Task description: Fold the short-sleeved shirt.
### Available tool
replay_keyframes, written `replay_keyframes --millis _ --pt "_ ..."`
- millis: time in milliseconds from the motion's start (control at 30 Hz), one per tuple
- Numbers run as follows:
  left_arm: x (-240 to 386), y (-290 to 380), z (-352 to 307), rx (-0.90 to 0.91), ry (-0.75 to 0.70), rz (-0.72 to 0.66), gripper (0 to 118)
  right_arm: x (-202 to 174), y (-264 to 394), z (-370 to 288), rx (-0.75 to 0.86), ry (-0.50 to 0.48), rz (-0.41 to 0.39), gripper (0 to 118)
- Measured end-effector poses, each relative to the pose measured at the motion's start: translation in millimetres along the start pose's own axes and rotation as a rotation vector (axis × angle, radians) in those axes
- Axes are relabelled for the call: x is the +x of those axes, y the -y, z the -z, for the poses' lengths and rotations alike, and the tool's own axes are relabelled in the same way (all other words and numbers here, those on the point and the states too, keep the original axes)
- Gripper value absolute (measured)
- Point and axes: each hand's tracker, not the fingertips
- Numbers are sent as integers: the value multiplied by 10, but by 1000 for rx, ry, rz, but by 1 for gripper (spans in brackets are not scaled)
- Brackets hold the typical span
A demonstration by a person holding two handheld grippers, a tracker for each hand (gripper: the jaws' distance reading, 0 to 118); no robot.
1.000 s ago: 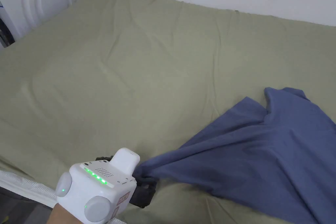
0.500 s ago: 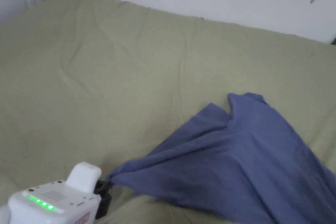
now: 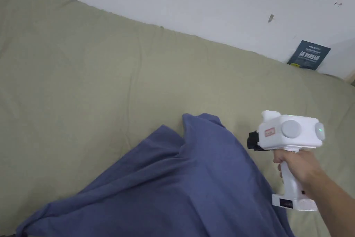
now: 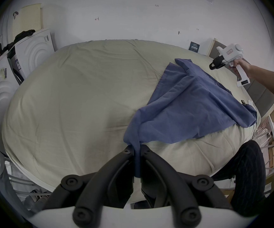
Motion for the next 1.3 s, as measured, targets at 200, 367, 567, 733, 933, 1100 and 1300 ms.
replay_keyframes --millis 200,367,567,733,933,1100,1300 --pt "-25 -36 -13 -5 -3 -9 3 -32 16 255 -73 21 11 118" --pt "-20 -68 -15 -6 -8 -10 3 -112 13 356 -83 31 -15 118" --pt "9 -77 -14 -6 -15 -5 3 -272 194 241 -69 24 -36 4" --pt "-7 -65 -8 -1 -20 -10 3 -160 274 138 -42 -43 37 4" --pt "19 -213 -270 111 -7 -65 3 7 325 -710 136 -190 91 4" --pt "-80 -617 -420 240 180 -209 3 57 376 -1764 294 -249 79 4" --pt "50 -1513 -677 387 167 -152 2 213 183 -2881 500 -256 18 4"
